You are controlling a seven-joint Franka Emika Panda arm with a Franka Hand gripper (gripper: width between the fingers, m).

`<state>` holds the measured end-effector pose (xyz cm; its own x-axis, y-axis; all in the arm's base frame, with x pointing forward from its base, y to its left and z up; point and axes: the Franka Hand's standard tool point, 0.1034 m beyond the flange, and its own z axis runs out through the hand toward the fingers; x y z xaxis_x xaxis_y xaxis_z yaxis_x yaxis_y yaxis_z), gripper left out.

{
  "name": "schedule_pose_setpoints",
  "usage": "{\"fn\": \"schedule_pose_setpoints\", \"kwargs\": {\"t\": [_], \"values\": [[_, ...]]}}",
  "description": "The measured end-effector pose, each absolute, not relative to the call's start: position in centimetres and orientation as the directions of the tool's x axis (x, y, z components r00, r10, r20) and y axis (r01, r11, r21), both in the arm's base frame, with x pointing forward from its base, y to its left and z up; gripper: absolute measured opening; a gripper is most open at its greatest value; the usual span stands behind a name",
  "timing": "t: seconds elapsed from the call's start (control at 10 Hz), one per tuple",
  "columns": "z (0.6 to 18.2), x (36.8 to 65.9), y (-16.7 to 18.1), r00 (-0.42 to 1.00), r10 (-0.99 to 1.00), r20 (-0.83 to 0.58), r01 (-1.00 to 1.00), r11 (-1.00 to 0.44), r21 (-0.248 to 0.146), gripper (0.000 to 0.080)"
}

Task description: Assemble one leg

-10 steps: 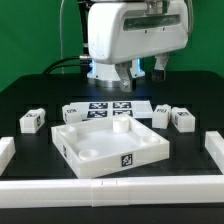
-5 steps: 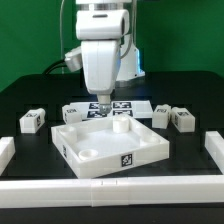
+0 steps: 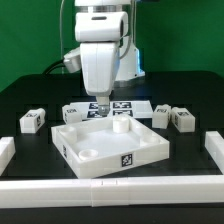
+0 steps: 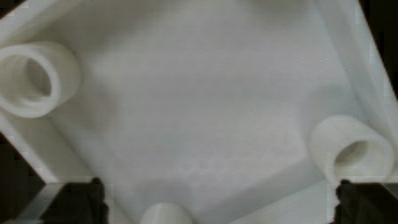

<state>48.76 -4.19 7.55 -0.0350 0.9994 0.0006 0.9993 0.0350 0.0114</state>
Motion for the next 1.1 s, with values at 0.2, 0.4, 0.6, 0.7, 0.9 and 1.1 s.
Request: {"fn": "schedule_pose_setpoints", "kwargs": {"t": [0.2,0.4,0.6,0.7,0.9,1.1], "values": [[4.8,44.0,-6.4,-0.227,0.973,0.048,0.972,0.229,-0.048,0.0650],[2.3,41.0,-6.2,-0.331,0.941,0.063,0.942,0.334,-0.038,0.0650],[2.2,41.3,-5.8,-0.273,0.960,0.061,0.960,0.275,-0.044,0.0650],[2.0,41.1,-5.7,-0.267,0.961,0.063,0.961,0.271,-0.048,0.0650],[1.1,41.2,-6.3,-0.252,0.965,0.080,0.963,0.258,-0.081,0.0650],[1.0,41.1,-6.3,-0.248,0.966,0.080,0.964,0.254,-0.082,0.0520]]}}
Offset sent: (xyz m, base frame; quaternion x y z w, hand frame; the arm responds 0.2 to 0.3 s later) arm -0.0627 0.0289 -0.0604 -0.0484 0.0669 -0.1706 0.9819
